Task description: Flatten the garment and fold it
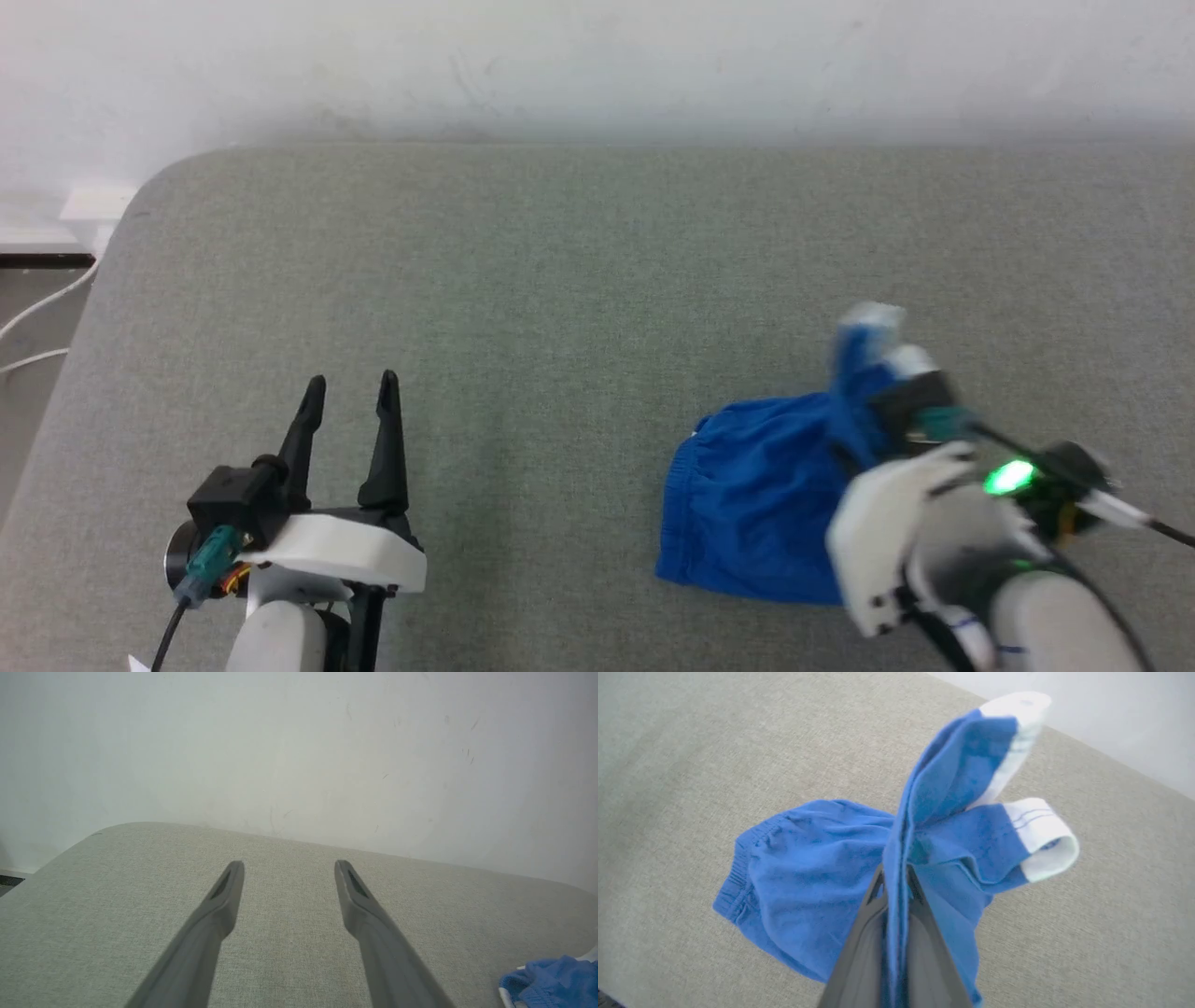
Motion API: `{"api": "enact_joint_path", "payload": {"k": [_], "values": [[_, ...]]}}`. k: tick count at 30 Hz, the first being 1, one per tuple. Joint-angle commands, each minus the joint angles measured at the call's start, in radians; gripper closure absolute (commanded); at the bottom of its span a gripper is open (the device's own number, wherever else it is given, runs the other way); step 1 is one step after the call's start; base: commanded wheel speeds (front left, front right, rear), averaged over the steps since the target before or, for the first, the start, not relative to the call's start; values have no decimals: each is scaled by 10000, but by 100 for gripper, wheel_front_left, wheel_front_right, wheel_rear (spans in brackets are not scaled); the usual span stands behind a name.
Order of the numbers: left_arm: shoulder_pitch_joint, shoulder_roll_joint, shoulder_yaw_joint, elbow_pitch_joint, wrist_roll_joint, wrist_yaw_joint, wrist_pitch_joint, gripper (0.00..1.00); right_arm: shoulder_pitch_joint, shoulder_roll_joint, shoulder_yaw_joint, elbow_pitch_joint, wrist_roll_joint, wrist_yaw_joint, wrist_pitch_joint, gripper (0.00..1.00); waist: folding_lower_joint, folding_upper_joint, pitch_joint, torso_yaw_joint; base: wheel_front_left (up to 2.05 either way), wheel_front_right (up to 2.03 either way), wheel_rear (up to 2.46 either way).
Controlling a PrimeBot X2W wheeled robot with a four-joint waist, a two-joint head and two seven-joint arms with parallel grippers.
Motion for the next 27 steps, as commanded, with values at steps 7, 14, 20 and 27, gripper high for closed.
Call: {"api": "enact_joint_path", "payload": {"k": [7,14,20,27], "values": [[-275,-56,-54,53,-4,-107,-47,0,-1319,-262,2113,1729,538,-11,385,100,0,-1,201,305,0,0,0],[-396,-66,-94,131,-49,-136,-47,0,-1902,-34,2807,3111,1251,-11,61,0,0,-1,290,534,0,0,0],[-299,-68,-63,75,-90,-64,-47,0,-2045,104,2881,2750,2151,-11,-1070,0,0,-1,232,450,0,0,0],[-230,-69,-1,2,-90,-53,-47,0,-1625,273,1391,1447,2859,-11,-4124,0,0,-1,69,206,0,0,0]]}}
